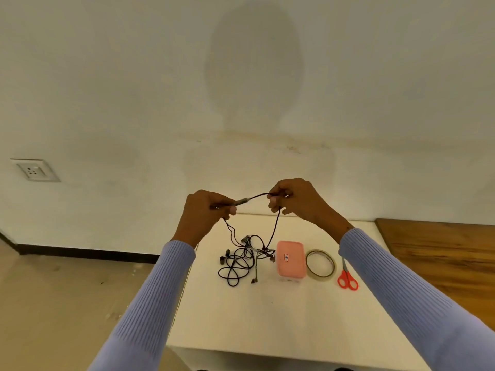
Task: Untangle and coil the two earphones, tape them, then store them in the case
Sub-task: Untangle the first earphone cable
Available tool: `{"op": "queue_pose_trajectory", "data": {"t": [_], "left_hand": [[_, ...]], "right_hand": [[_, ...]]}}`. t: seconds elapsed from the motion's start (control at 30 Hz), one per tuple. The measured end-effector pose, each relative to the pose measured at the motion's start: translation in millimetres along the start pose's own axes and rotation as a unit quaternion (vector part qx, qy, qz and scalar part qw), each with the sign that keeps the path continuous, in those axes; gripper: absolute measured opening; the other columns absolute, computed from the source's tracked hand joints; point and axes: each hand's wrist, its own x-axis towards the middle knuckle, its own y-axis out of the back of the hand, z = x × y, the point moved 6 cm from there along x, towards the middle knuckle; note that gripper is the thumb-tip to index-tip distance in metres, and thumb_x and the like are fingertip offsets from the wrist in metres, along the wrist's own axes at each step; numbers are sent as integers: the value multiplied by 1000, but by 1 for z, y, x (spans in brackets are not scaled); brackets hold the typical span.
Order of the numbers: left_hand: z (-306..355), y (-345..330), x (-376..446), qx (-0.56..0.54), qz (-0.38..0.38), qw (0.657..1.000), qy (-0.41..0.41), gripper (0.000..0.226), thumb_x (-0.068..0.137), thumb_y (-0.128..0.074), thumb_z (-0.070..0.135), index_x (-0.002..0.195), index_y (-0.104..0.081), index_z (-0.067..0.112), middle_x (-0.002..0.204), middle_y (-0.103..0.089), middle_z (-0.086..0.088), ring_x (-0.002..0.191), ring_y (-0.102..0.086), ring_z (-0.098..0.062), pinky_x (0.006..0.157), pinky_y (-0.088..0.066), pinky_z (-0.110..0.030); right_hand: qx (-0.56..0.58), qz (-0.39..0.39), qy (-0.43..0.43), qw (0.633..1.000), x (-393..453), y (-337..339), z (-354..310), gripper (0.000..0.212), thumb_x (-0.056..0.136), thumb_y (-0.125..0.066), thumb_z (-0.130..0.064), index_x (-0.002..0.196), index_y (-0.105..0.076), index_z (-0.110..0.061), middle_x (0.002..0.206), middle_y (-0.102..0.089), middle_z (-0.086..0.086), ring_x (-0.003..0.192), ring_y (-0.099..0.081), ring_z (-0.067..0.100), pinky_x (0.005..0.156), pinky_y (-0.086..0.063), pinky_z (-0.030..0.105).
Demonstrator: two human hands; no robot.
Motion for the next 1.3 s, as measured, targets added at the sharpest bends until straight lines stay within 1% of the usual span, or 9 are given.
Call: {"op": "queue_pose_trajectory", "data": {"t": [0.23, 0.43, 0.5, 0.6, 0.7, 0.8, 0.97, 1.13, 1.3], "left_hand": [[36, -13, -2, -142, 5, 989, -27, 15, 80, -72, 11, 93, -73, 3, 78, -72, -14, 74, -71, -22, 71, -58, -25], [40, -16, -3, -153, 20, 987, -37, 13, 76, -75, 23, 87, -76, 15, 87, -73, -1, 83, -67, -11, 83, -52, -28], [35, -10, -5, -135, 50, 989, -37, 25, 71, -79, 29, 94, -73, 21, 96, -71, 4, 92, -65, -8, 86, -51, -27], [22, -17, -10, -95, 2, 995, -15, 58, 61, -86, 31, 113, -60, 28, 103, -67, 14, 76, -60, -6, 71, -51, -20], [18, -40, -17, -64, -69, 995, -13, 32, 64, -84, 24, 91, -67, 27, 82, -66, 17, 62, -52, -2, 65, -44, -15], [12, -54, -19, -72, -80, 994, -13, 10, 75, -76, 13, 84, -72, 12, 80, -71, 2, 59, -56, 5, 59, -42, -9], [-18, -49, -22, -34, -64, 997, 38, 12, 77, -75, 19, 85, -73, 11, 72, -66, 4, 50, -51, 1, 45, -38, -10], [-25, -38, -24, -3, -26, 999, 33, 7, 74, -78, 21, 80, -74, 20, 68, -65, 15, 61, -47, -11, 52, -39, -10], [-25, -31, -26, -47, 1, 998, 52, 11, 71, -80, 21, 80, -77, 15, 69, -72, 0, 57, -60, -3, 59, -48, -12]], "right_hand": [[-6, -87, 7, 996, -9, -28, -17, 37, 72, -79, -11, 104, -61, -9, 88, -73, 14, 76, -70, 17, 69, -58, 25], [119, -84, -28, 989, -13, -40, -26, 13, 90, -59, -12, 98, -64, -3, 79, -68, 10, 67, -66, 19, 60, -57, 24], [122, -88, -33, 988, -12, -38, -26, 14, 91, -57, -10, 98, -64, -1, 79, -68, 9, 68, -67, 17, 61, -57, 24], [137, -97, -34, 985, -12, -33, -29, 11, 91, -55, -7, 95, -64, -3, 83, -68, 10, 69, -67, 14, 64, -57, 25], [182, -118, -24, 976, -13, -34, -37, 13, 93, -54, -9, 96, -64, -1, 80, -67, 10, 69, -66, 16, 66, -56, 25], [195, -88, -25, 977, -12, -27, -40, 14, 93, -53, -9, 97, -65, -2, 76, -66, 6, 68, -64, 15, 64, -54, 23], [173, -21, -47, 984, -18, 8, -24, 12, 91, -57, -13, 90, -68, -7, 68, -62, 2, 55, -51, 9, 50, -42, 18], [136, 24, -58, 989, -31, 19, 5, 16, 92, -53, -11, 91, -67, -5, 63, -58, 3, 49, -43, 9, 44, -32, 16], [146, 58, -85, 984, -44, 8, 29, 13, 92, -51, -6, 93, -64, -9, 65, -63, 4, 48, -45, 9, 42, -34, 15]]}}
